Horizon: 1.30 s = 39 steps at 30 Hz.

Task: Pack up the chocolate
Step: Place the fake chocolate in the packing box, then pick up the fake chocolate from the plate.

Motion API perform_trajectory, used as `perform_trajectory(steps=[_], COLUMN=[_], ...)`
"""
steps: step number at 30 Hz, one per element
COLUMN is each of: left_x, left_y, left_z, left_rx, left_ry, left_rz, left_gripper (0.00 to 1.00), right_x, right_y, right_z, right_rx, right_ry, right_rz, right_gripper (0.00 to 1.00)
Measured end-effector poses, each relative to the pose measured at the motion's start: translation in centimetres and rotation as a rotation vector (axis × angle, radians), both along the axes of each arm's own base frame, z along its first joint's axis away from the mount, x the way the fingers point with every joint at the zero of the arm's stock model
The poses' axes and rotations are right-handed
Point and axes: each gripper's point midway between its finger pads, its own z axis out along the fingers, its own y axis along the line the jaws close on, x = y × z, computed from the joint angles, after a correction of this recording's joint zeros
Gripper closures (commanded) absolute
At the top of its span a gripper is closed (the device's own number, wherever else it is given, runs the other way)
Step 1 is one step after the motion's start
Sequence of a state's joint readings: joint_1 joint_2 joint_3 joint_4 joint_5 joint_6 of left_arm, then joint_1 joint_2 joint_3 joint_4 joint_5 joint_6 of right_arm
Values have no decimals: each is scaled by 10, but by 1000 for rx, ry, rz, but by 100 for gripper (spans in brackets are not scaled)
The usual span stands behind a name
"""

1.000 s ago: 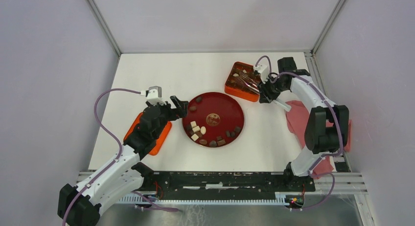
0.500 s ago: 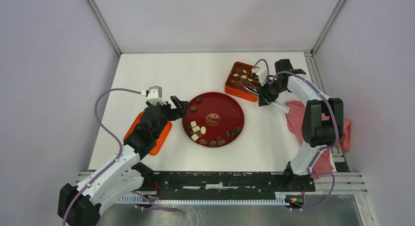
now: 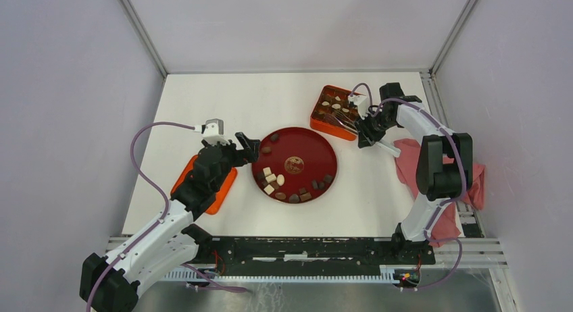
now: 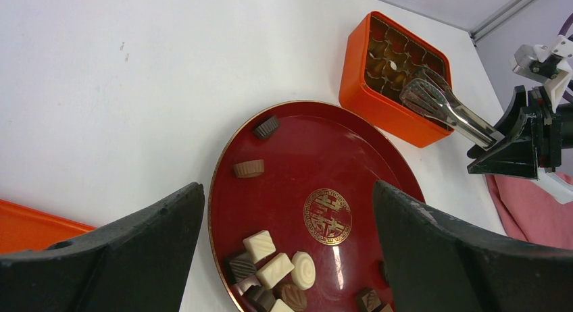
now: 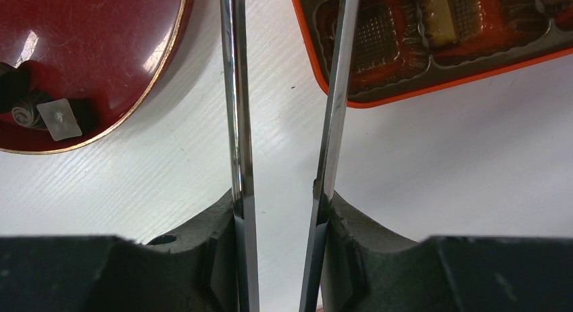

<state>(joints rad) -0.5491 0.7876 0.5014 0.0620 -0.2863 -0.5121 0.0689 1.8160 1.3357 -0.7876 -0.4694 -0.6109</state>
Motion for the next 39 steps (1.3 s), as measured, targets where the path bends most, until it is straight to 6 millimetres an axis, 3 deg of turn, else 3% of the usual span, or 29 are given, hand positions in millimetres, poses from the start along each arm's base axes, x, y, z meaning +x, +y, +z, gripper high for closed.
perform_trajectory(steps=[10, 27, 33, 39], left_x=[0, 0, 0, 0], left_y=[0, 0, 0, 0], left_z=[0, 0, 0, 0], left_rx=[0, 0, 0, 0], left_ry=[0, 0, 0, 0], left_rz=[0, 0, 0, 0], left_gripper=[2, 2, 2, 2], right_x=[0, 0, -3, -25], right_y=[0, 4, 17, 47], right_z=[0, 3, 35, 59], right_rx=[-1, 25, 95, 148], right_ry=[-3, -6, -91, -167], right_rz=[6, 15, 74, 193], right_gripper=[52, 55, 55, 56])
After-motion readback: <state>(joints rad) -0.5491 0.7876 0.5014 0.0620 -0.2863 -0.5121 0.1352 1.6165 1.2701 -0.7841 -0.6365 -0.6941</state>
